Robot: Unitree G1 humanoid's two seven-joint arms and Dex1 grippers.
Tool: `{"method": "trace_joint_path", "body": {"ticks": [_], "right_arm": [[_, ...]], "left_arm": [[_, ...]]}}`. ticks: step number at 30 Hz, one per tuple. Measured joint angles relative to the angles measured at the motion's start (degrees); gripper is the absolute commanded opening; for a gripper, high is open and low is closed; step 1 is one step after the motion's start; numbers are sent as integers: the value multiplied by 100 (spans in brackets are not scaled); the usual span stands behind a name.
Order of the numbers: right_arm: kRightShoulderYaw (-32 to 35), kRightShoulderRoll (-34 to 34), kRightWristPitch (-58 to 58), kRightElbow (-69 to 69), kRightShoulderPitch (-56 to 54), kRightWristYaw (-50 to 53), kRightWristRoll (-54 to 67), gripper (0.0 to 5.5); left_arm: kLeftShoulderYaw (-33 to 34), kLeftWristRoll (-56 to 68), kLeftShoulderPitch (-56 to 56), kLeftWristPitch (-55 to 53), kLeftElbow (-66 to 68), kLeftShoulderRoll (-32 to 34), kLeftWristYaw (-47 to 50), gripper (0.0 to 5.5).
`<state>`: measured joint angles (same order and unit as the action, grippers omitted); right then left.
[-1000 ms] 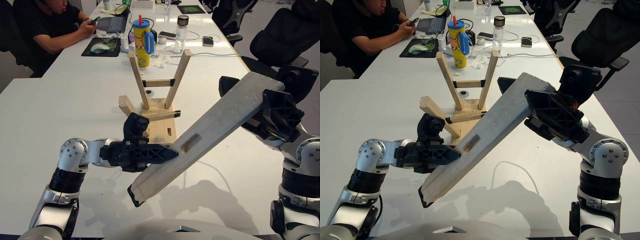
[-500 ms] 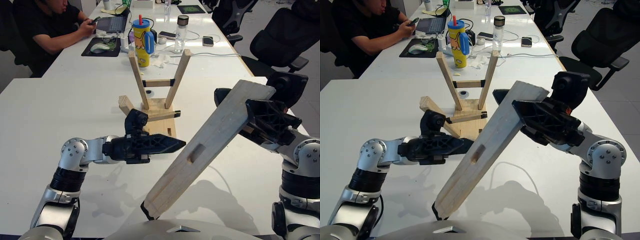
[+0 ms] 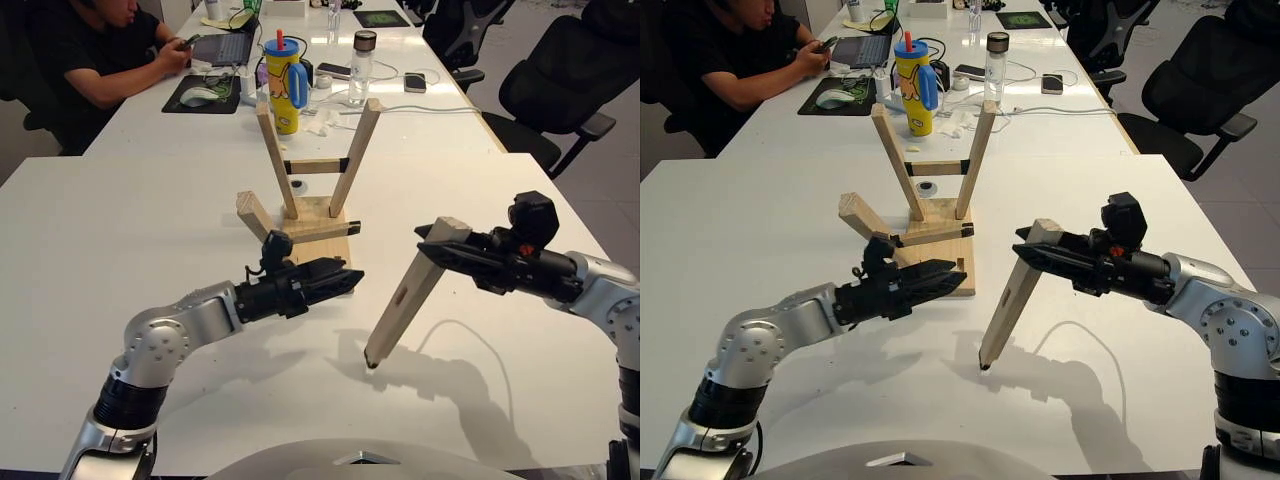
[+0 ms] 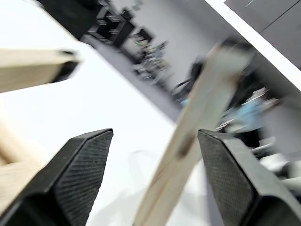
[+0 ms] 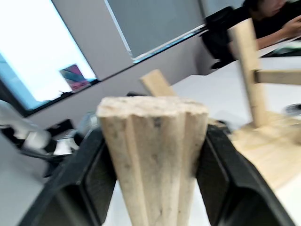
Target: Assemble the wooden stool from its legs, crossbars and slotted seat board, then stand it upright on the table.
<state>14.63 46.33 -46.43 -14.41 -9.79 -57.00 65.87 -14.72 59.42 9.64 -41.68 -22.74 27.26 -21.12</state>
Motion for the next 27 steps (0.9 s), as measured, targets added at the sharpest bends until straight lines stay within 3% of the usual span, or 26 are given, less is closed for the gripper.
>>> {"method": "trace_joint_path", "body": {"ticks": [6,11,19,27], "right_arm": [[-247,-144,852,712,-782,-139,-952,217],[-401,-783,1993,1620,-1826,-336,-1694,217],[-416,-1432,2351,2108,-2002,-576,-1823,217],[-401,-1639,2150,2018,-1750,-623,-1770,217]], "left_arm": [[-1398,-3037,34,1121,726,306,126,334],[-2210,-5018,493,1939,1599,177,160,334],[-2267,-5685,763,1879,1803,118,-499,334],[-2139,-5459,775,1800,1336,904,-1775,334]]}}
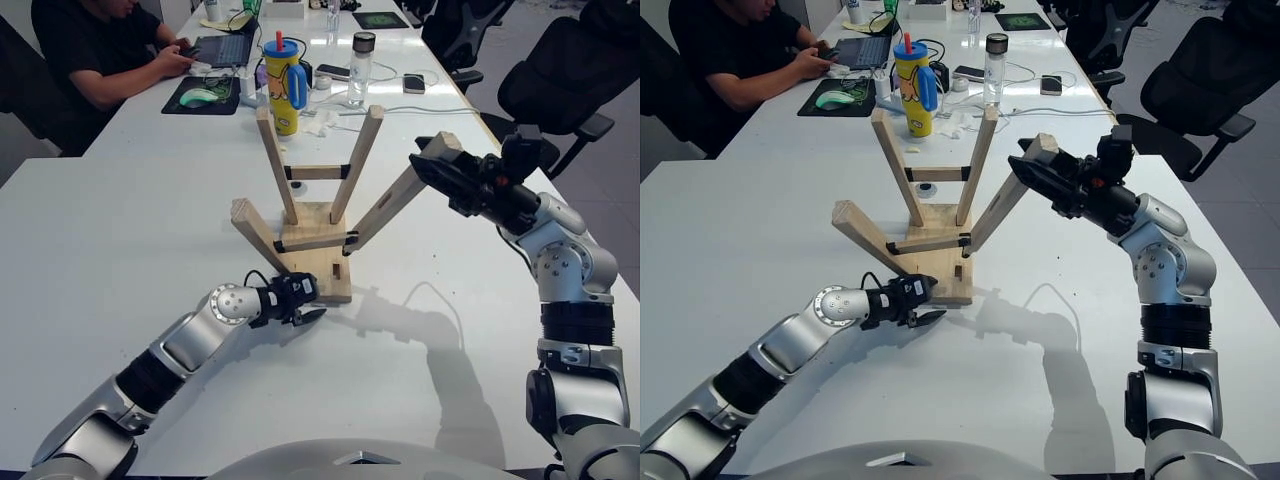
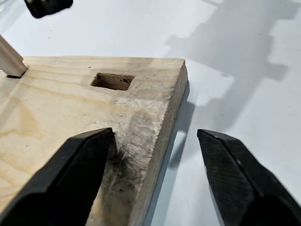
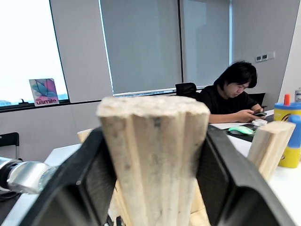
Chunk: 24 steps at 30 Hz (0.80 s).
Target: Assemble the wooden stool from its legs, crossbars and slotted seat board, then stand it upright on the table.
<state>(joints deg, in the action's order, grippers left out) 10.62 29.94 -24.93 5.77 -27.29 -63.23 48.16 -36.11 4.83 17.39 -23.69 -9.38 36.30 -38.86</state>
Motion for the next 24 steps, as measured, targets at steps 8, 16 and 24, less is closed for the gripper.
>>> {"method": "trace_joint_path", "body": {"ticks": [8,16,24], "right_arm": [[1,-54,-529,-667,673,35,192,217],[-212,-264,-285,-696,641,94,-138,217],[-377,-171,-5,-322,382,-90,-621,216]], "left_arm": [[126,59,10,23,88,12,-296,334],[130,61,9,22,90,-10,-296,334],[138,50,4,21,109,-73,-287,334]]}}
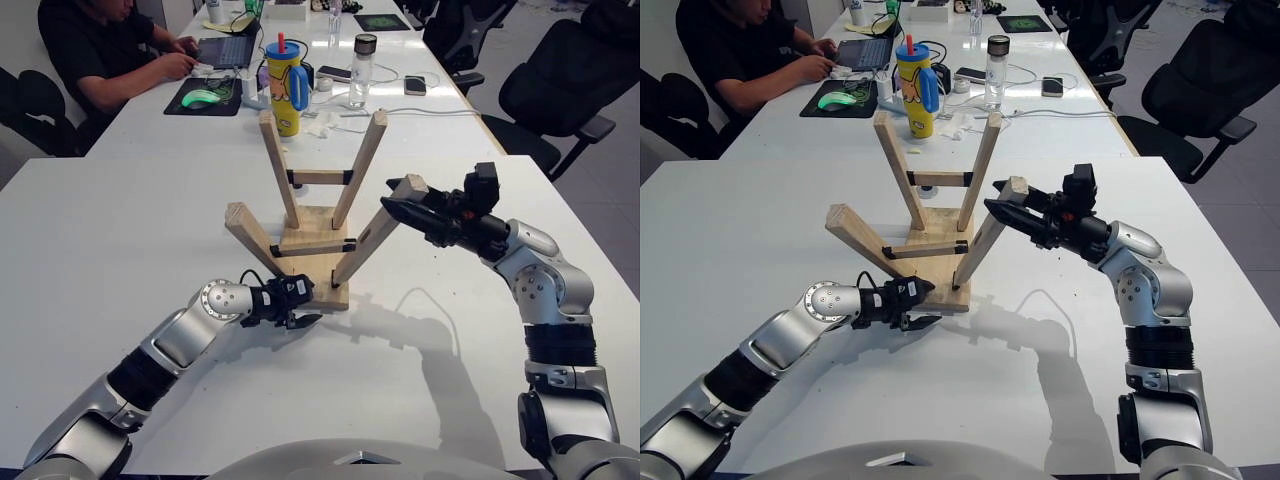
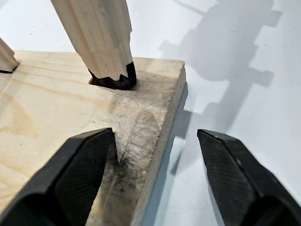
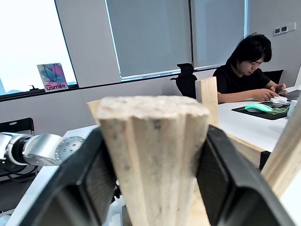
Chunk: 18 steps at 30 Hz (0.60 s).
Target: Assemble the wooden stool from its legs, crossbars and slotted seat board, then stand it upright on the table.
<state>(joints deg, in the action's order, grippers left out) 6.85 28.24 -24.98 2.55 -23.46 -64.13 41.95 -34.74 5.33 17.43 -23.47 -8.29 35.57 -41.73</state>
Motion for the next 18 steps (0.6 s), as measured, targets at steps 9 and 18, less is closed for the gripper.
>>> {"method": "trace_joint_path", "body": {"ticks": [9,18], "right_arm": [[-445,133,395,-354,62,-195,-343,214],[-730,334,734,-678,347,-230,-493,214]], "left_arm": [[25,-31,-40,-39,16,-113,50,334],[117,-107,-189,-131,41,-237,149,334]]}}
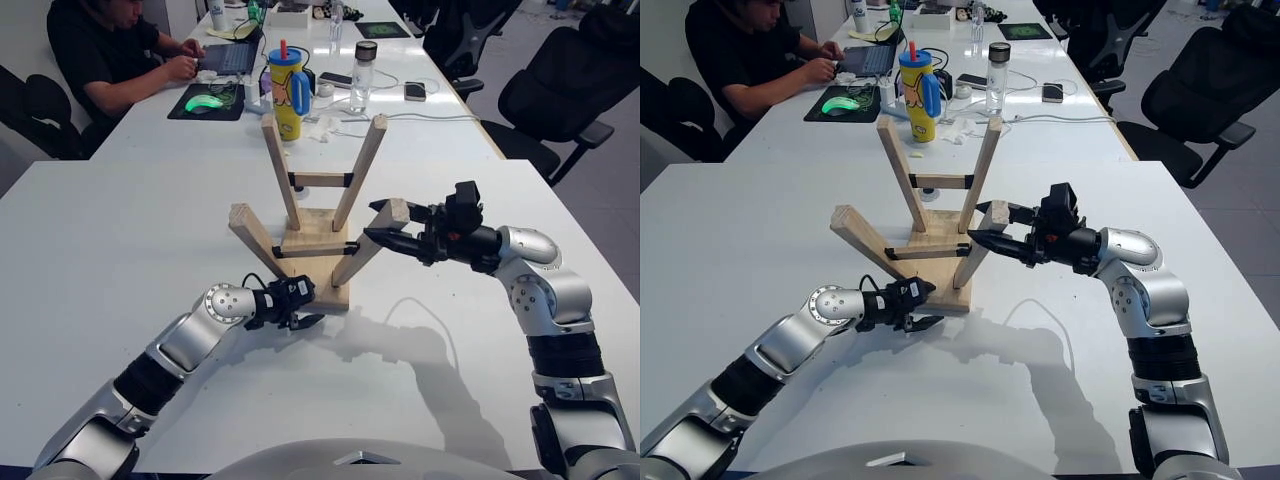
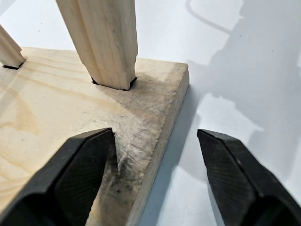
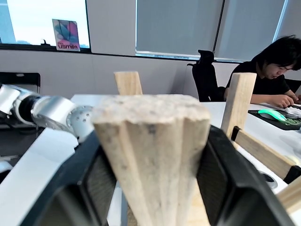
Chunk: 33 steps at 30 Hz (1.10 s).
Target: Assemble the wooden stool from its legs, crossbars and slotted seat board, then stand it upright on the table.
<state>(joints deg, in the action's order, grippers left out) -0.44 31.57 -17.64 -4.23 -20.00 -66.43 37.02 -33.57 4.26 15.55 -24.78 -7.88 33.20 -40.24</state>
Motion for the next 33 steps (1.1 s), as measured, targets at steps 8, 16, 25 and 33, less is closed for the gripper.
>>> {"method": "trace_joint_path", "body": {"ticks": [8,16,25,33], "right_arm": [[-327,-88,-9,357,-348,138,-293,212],[-517,262,-388,-186,-298,258,-299,210],[-690,7,-356,-172,-344,735,-395,208],[-785,-219,-413,-119,-402,1155,-481,208]], "left_arm": [[4,-160,-26,-106,17,-68,4,334],[63,-195,-94,-105,15,-113,2,334],[199,-221,-114,-105,87,-149,0,334],[466,-318,-242,98,370,-438,302,334]]}}
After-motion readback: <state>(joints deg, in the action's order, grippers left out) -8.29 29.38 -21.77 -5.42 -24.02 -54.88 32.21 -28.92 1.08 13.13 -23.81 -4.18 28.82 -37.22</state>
